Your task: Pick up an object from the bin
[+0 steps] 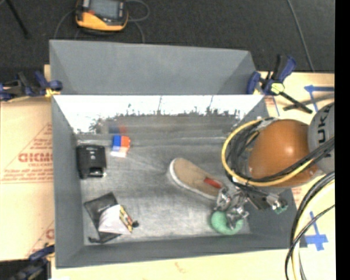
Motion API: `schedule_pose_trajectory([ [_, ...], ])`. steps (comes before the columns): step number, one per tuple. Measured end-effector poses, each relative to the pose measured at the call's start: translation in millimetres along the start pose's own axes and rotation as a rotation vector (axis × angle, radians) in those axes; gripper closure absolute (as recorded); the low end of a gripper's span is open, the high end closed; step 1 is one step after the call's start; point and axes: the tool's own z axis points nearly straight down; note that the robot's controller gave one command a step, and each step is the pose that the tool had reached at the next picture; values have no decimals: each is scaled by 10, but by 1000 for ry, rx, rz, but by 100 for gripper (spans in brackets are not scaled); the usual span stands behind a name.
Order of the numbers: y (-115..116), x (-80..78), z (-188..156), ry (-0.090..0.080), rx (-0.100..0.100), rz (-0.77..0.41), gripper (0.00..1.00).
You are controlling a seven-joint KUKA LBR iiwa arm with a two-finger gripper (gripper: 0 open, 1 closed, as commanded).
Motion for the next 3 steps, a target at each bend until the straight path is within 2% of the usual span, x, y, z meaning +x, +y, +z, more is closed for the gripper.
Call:
schedule_pose_trajectory([
  [1, 0, 0, 0, 0, 0, 1, 100],
  [2, -68, 85, -631, 1, -1, -4, 100],
  [3, -67, 84, -631, 1, -2, -4, 100],
])
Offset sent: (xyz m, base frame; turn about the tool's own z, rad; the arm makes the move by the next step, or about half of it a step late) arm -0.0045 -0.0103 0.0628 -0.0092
